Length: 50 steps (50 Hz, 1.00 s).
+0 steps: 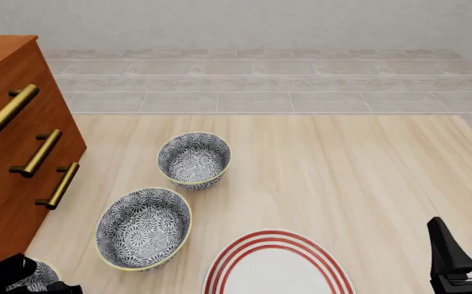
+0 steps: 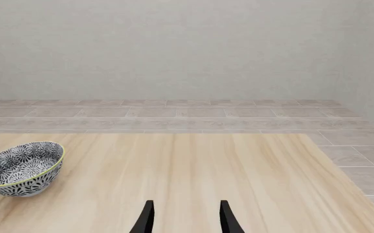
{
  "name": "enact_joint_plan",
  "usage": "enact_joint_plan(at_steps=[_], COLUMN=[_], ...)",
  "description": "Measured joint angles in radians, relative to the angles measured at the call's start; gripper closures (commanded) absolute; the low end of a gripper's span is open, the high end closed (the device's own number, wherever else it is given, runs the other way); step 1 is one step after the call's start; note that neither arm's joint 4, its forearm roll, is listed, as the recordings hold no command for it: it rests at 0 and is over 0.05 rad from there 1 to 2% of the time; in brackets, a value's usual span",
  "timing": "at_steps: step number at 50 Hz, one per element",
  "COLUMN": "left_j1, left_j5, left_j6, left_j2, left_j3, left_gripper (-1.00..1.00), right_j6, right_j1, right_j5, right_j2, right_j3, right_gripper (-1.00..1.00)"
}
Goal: Put the bowl at the front on the plate.
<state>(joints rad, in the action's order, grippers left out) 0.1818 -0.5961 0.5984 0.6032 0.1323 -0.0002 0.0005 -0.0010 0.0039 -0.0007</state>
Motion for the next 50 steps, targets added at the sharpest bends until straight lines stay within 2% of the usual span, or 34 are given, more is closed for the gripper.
enact_joint_plan(at_steps=[26, 50], left_j1=[0.020, 0.018], left_j5=[-0.266, -0.368], left_j6=[-0.026, -0.065], left_j2=[-0.158, -0.176], left_j3=[0.165, 0.347], left_gripper=[1.00, 1.00], right_j6=[0.000, 0.000], right_j1=[0.000, 0.000], right_j5=[0.000, 0.000], right_j2=[0.000, 0.000], right_j3=[0.000, 0.000], right_gripper=[-1.00, -1.00])
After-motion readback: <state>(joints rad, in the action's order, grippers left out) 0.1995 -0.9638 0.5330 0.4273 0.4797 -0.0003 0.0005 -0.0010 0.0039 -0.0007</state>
